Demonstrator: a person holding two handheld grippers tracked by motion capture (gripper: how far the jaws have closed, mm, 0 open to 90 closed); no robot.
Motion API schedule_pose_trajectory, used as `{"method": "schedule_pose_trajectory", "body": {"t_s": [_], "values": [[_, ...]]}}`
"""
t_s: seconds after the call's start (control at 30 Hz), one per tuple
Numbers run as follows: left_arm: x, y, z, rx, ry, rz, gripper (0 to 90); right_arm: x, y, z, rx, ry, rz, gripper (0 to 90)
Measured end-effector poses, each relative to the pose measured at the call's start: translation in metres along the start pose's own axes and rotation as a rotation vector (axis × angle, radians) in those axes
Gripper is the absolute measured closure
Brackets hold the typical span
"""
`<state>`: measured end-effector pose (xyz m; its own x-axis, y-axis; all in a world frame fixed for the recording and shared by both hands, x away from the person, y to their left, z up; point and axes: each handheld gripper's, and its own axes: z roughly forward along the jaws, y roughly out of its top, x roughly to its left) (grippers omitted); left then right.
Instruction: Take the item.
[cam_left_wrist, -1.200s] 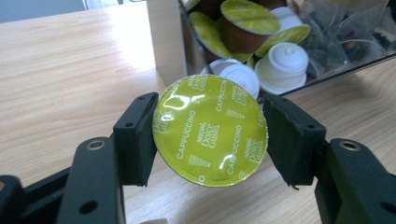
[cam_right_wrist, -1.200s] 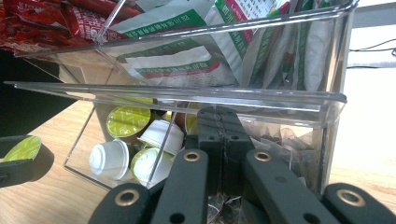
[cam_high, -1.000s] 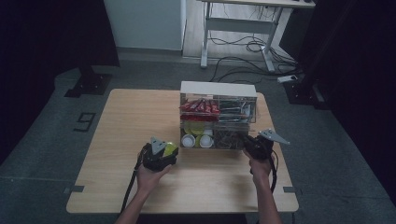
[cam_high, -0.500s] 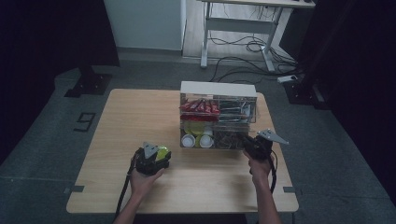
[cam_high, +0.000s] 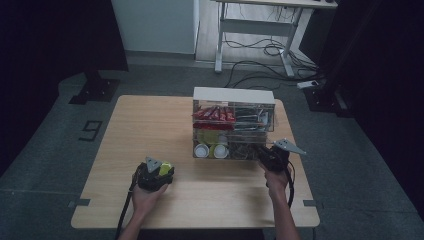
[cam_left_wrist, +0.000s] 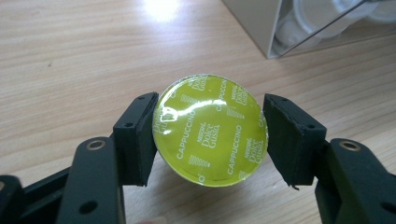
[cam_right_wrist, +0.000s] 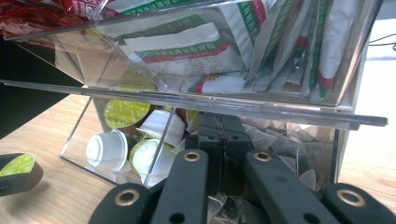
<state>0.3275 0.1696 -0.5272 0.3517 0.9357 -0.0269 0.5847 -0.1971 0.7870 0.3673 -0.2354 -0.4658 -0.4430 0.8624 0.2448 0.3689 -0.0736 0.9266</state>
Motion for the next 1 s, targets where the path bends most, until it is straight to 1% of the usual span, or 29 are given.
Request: {"method": "schedule_pose_trajectory", "body": {"t_s": [0.2, 0.23, 0.27, 0.57, 0.8, 0.9, 1.0], "values": [[0.006, -0.007, 0.003, 0.028, 0.004, -0.009, 38.8, 0.001, -0.001, 0.001, 0.004, -0.001, -0.001, 89.0], [0.007, -0.008, 0.003, 0.038, 0.003, -0.007, 38.8, 0.001, -0.001, 0.001, 0.004, -0.001, -0.002, 89.0], [0.007, -0.009, 0.003, 0.031, 0.002, -0.011, 38.6, 0.001, -0.001, 0.001, 0.005, 0.000, -0.002, 89.0], [0.008, -0.009, 0.003, 0.030, 0.007, -0.016, 37.9, 0.001, -0.001, 0.001, 0.006, 0.001, -0.003, 88.8], [0.009, -0.008, 0.000, 0.005, -0.007, -0.022, 27.3, 0.001, -0.001, 0.002, 0.007, 0.001, -0.004, 88.8], [0.010, -0.007, -0.004, -0.005, -0.006, -0.030, 24.6, 0.001, -0.002, 0.002, 0.009, 0.001, -0.004, 88.8], [0.010, -0.007, -0.007, -0.012, -0.013, -0.042, 23.3, 0.001, -0.002, 0.002, 0.010, 0.002, -0.006, 88.8]]}}
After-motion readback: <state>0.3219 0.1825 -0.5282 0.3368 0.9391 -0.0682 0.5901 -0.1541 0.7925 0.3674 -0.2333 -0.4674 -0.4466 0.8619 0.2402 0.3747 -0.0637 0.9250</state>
